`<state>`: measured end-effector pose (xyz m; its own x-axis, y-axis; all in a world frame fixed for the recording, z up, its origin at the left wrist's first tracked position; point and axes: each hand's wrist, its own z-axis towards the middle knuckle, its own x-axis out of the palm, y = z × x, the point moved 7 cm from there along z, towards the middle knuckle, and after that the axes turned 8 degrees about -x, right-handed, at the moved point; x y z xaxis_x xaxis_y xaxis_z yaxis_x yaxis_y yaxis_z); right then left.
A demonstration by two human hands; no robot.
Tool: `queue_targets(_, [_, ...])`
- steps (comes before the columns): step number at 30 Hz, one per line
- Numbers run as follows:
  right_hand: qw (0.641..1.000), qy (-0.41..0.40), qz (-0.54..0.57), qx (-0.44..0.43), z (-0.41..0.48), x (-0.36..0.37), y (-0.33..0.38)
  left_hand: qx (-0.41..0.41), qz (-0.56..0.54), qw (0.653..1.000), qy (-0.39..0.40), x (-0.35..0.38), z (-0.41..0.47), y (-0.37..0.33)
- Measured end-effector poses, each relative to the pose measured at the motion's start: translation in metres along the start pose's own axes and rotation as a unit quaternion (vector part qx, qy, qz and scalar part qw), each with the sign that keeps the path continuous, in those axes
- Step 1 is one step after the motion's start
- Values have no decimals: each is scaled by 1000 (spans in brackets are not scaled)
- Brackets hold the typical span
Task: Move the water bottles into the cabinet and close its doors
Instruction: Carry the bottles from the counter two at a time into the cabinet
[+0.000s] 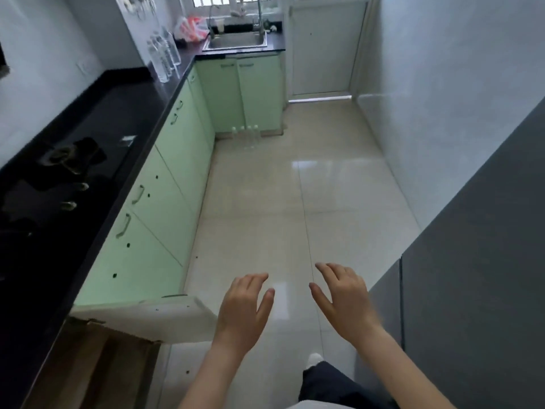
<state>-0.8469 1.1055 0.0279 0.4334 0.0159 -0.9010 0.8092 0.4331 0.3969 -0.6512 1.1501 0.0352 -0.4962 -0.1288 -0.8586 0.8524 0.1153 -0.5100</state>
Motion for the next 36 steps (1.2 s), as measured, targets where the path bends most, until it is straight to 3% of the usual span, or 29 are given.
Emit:
queue_targets(7, [996,-53,34,69,101,-46,-84,54,3,999,-6,-9,147,-72])
queue_targets(12, [994,-96,24,52,192,-73,-109,86,-14,995,-38,-17,248,-98])
queue_targets(15, [996,-83,7,20,242,-60,-118,84,-30,995,-46,-7,298,-87])
queue_targets(23, [1000,-7,-16,8,404,7,-138,55,-18,998,19,31,447,-11])
queue_targets(31, [999,-49,-19,-10,613,-20,-156,94,-20,995,-34,-20,663,-6])
queue_targets(36, [999,-52,1,-14,709,-9,-199,91,-10,995,-50,-5,769,0])
